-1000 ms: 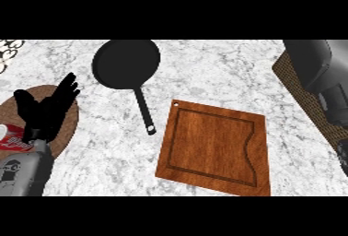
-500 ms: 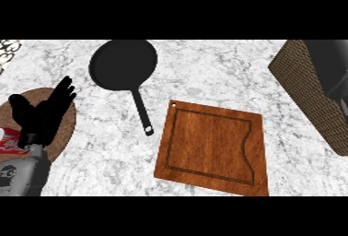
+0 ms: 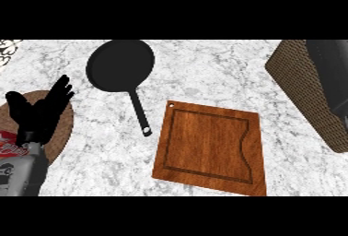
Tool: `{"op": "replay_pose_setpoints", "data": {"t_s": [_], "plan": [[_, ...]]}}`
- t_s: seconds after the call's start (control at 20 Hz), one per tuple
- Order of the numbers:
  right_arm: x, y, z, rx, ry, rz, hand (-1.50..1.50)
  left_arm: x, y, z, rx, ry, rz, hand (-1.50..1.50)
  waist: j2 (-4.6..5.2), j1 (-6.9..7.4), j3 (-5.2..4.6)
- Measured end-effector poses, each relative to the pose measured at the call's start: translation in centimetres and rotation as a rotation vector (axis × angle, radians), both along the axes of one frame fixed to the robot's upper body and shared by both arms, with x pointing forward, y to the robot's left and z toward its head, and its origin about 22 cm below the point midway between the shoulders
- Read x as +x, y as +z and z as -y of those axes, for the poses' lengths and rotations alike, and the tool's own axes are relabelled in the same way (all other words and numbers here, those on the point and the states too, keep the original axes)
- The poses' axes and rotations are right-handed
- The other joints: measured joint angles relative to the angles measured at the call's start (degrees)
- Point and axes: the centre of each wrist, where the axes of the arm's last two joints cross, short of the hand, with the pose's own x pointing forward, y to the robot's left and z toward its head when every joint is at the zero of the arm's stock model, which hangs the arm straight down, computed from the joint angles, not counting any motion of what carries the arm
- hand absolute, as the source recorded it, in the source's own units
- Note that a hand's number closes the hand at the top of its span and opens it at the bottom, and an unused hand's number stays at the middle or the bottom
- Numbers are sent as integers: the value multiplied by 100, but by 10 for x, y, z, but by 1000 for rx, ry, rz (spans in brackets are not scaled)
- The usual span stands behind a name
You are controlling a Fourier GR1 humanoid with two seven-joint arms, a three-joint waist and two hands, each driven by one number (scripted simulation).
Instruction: Pick the bell pepper from the cutting board and place it in the basket
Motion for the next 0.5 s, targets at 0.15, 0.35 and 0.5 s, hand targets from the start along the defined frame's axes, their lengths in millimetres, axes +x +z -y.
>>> {"op": "replay_pose_setpoints", "data": {"t_s": [0.15,0.35,0.5], "plan": [[-6,-15,20,-6,-66,22,-150,-5,2,-1,4,5,-3,0,-7,-1,-1],[-12,-25,40,17,-122,37,-150,-5,0,-4,0,-4,3,0,8,26,-1],[-15,-33,48,36,-133,43,-150,-8,-2,-1,5,-7,7,0,9,35,1]]}}
